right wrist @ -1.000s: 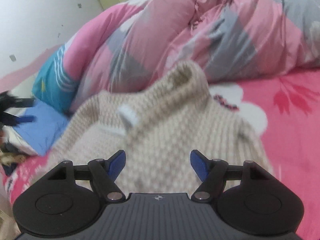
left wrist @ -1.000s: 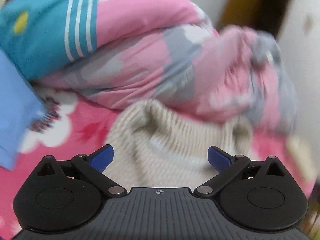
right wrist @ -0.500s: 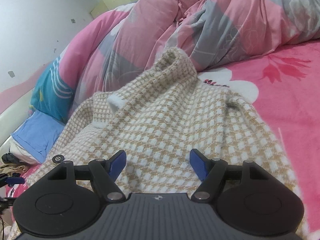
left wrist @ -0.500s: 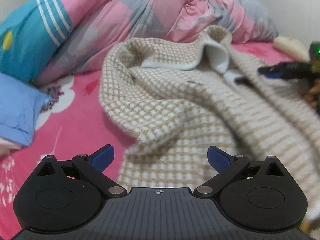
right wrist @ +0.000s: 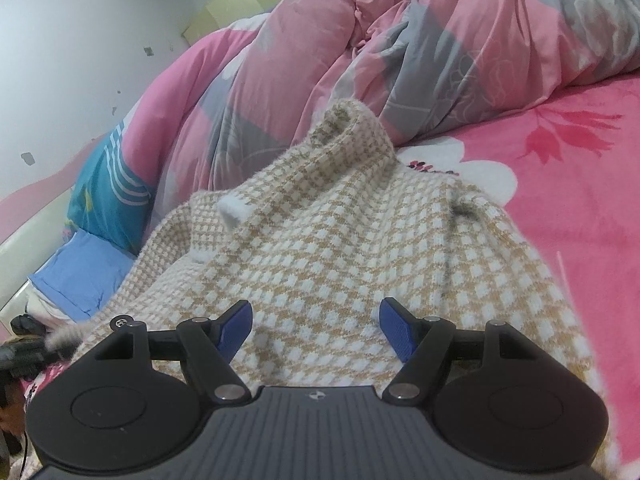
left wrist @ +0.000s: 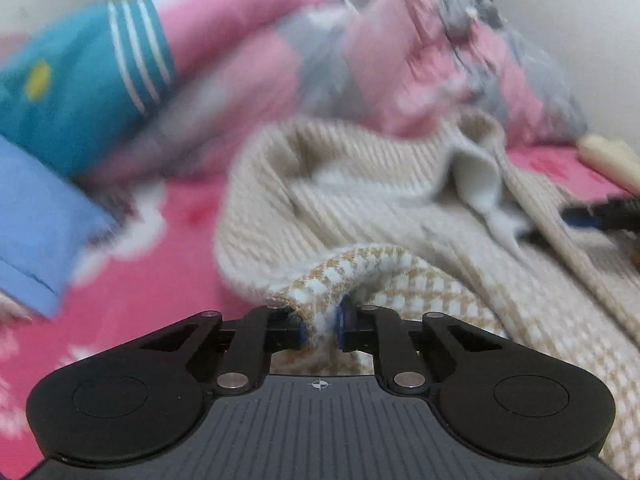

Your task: Fold clothes

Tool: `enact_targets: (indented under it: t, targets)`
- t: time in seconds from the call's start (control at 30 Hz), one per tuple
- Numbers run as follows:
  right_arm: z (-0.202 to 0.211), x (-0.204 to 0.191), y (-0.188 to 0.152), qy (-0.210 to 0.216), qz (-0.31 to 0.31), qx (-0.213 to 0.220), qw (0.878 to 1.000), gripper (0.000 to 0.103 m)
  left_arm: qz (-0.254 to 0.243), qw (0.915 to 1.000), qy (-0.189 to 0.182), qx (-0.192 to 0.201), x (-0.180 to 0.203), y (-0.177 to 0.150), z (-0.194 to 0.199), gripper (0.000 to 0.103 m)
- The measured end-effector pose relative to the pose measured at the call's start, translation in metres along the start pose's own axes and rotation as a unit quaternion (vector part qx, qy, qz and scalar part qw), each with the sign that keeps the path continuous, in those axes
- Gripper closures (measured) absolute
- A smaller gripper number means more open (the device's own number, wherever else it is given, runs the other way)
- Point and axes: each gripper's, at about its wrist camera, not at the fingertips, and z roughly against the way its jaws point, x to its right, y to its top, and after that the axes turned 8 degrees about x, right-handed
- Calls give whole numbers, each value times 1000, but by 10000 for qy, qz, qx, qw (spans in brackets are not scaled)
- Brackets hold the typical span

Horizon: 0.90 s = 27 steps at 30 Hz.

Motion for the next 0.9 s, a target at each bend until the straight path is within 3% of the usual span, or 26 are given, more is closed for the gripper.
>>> enact_targets:
  t: [0.1,0.23,0.43,0.53,0.8,0.9]
  targets:
    - [0,0,0,7,-7,1,10000,30,-32,9967,719,379,-25,28,0,93]
    - [0,0,-1,6,-4,4,10000,30,-84,9856,1573,619,-67,70,-25,96]
    - [0,0,-1,14,-10,8,10000,30,-190,9694,2289,864,-108,128,-83,97]
    - [1,1,-1,25,-23,12,10000,30,-366,9629,2513,909,-124,141,-116,97]
    - [2,2,-1,67,-83,25,9999,30,-735,9644,2541,-20,-116,91,-208,95]
    - [3,3,-1,87,-112,31,9999,30,-885,9618,2529,-555,-111,68,-242,82]
